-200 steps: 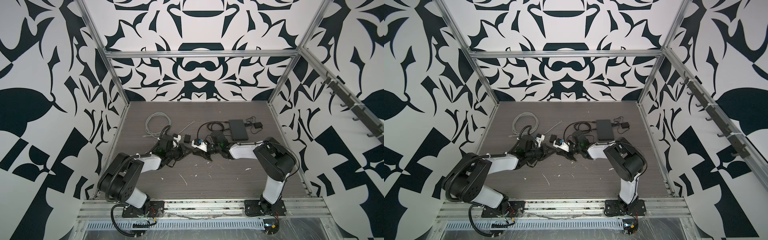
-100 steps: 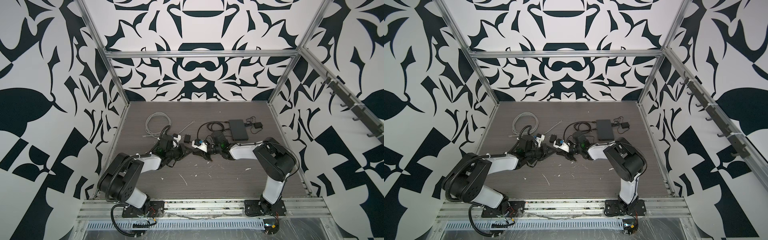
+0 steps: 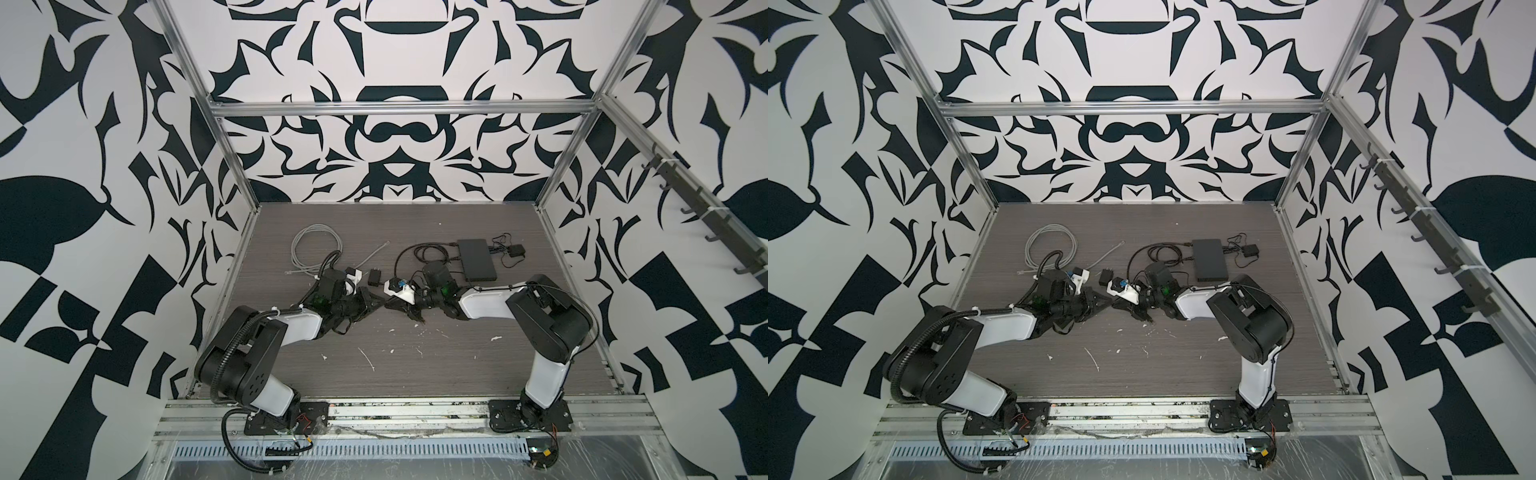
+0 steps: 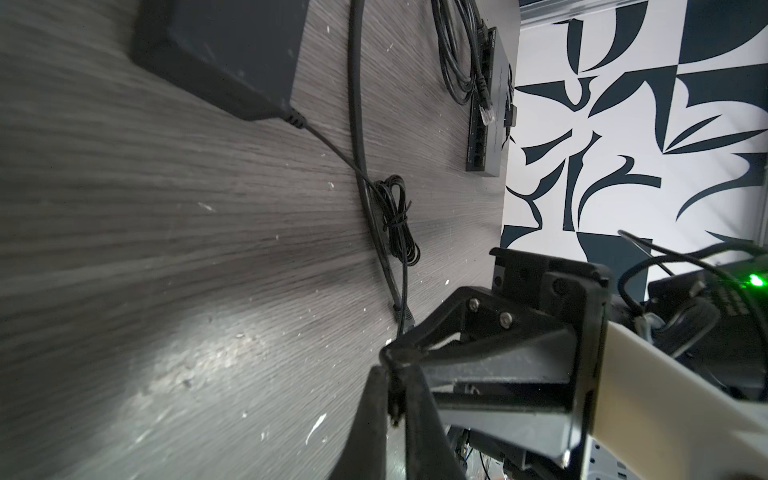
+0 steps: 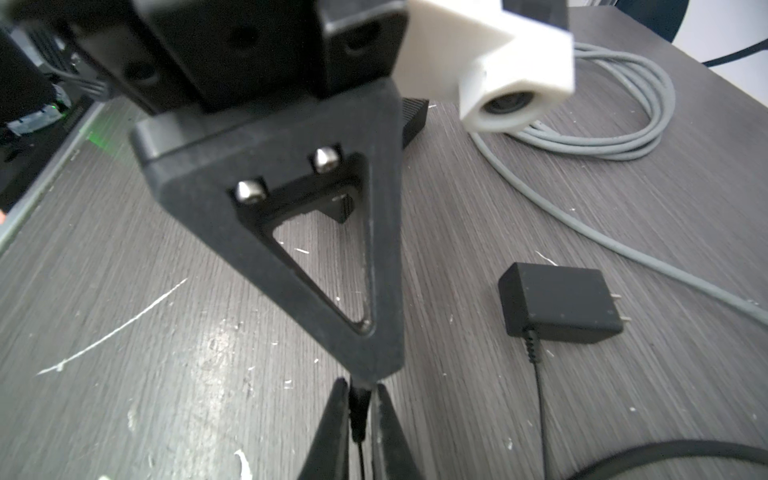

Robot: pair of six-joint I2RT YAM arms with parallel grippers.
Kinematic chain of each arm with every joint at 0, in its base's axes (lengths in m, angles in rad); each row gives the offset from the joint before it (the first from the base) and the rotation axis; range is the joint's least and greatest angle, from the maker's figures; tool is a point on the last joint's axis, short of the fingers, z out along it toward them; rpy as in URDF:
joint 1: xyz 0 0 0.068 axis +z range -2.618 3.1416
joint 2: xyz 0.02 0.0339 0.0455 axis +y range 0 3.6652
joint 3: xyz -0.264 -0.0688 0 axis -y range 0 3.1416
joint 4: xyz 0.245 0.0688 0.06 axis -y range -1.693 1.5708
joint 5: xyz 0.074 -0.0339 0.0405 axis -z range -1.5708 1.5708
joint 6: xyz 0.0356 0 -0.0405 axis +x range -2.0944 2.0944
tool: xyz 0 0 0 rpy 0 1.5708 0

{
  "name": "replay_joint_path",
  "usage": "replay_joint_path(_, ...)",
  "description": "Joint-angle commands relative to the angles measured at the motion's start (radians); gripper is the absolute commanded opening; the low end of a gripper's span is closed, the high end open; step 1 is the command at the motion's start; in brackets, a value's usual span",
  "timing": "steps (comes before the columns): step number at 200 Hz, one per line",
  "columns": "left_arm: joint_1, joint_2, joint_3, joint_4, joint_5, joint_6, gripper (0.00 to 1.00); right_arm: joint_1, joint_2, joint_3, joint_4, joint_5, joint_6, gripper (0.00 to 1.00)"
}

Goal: Insert the plug into the switch port
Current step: 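Release the cable with left gripper and grasp the black ribbed switch box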

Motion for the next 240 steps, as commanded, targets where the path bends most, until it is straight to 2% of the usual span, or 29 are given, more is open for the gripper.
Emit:
replay_joint_path(1,0.004,-0.026,0.022,0.009,0.010,-0.005,0.05,0.011,-0.010,0.029,-0.012,-0.026,-0.020,0.15)
replay_joint_path(18,0.004,-0.036,0.022,-0.001,0.011,-0.002,0.05,0.014,-0.005,0.038,-0.032,-0.018,-0.036,0.16)
replay_joint_path(37,0.005,-0.046,0.025,-0.016,0.008,0.005,0.05,0.013,-0.006,0.040,-0.038,-0.019,-0.043,0.08)
replay_joint_path(76,0.006,-0.044,0.031,-0.020,0.014,0.005,0.05,0.016,-0.005,0.044,-0.041,-0.018,-0.049,0.06)
replay_joint_path(113,0.005,-0.047,0.037,-0.022,0.021,0.005,0.05,0.018,0.007,0.062,-0.053,-0.008,-0.055,0.11)
replay_joint_path(155,0.006,-0.041,0.037,-0.026,0.019,0.007,0.05,0.022,0.009,0.066,-0.048,-0.019,-0.057,0.00)
replay_joint_path(180,0.005,-0.042,0.037,-0.029,0.008,0.006,0.07,0.023,0.007,0.063,-0.050,-0.016,-0.058,0.00)
replay_joint_path(201,0.008,-0.051,0.042,-0.053,-0.015,0.008,0.13,0.024,0.001,0.060,-0.048,-0.009,-0.061,0.00)
replay_joint_path(213,0.012,-0.070,0.046,-0.095,-0.049,0.017,0.24,0.024,-0.002,0.060,-0.053,-0.007,-0.063,0.00)
replay_joint_path(240,0.047,-0.182,0.087,-0.335,-0.230,0.090,0.44,0.024,0.004,0.081,-0.097,0.010,-0.080,0.00)
